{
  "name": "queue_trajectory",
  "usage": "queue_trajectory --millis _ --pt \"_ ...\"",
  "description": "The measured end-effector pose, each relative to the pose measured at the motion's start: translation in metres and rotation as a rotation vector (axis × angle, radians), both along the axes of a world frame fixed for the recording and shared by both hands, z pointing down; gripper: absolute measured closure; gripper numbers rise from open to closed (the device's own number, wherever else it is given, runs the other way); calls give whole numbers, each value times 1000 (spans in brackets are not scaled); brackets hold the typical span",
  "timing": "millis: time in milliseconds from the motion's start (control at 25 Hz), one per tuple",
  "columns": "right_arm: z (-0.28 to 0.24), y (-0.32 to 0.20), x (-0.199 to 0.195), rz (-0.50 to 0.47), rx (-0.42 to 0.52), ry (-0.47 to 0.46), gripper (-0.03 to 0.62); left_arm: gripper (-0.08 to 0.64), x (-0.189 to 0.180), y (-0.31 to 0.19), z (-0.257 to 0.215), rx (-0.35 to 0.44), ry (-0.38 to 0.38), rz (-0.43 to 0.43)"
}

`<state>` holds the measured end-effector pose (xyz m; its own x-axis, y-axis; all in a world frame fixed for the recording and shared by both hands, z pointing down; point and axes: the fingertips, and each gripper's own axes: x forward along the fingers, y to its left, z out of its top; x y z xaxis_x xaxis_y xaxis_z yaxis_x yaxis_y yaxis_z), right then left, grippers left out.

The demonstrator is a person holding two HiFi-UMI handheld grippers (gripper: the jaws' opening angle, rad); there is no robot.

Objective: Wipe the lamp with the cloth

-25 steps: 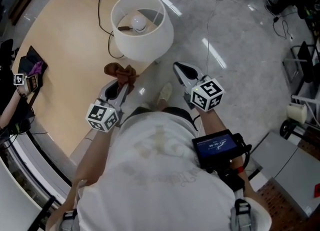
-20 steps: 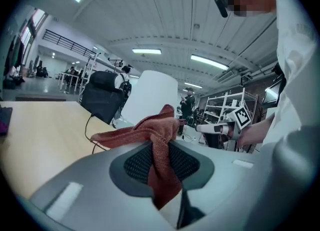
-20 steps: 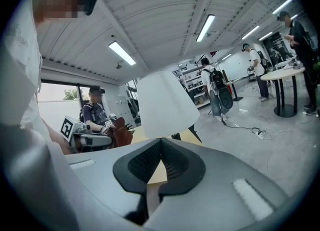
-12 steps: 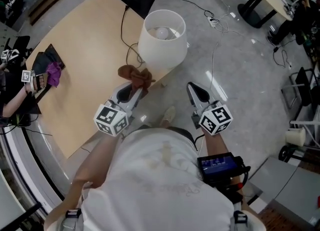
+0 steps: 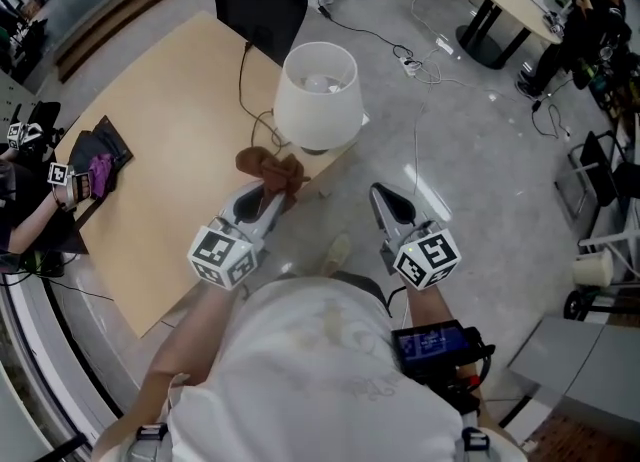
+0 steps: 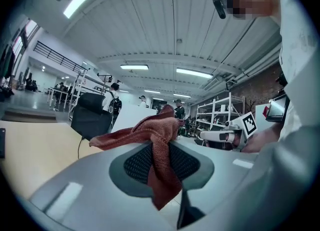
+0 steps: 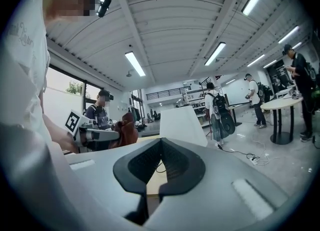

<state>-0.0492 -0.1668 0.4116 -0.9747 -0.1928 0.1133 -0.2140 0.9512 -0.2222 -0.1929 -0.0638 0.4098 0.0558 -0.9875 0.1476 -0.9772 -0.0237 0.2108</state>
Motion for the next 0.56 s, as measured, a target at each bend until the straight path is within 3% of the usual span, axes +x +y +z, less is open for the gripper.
queue_trajectory --millis 560 --pt "-6 29 19 83 84 26 580 468 5 28 -2 44 51 4"
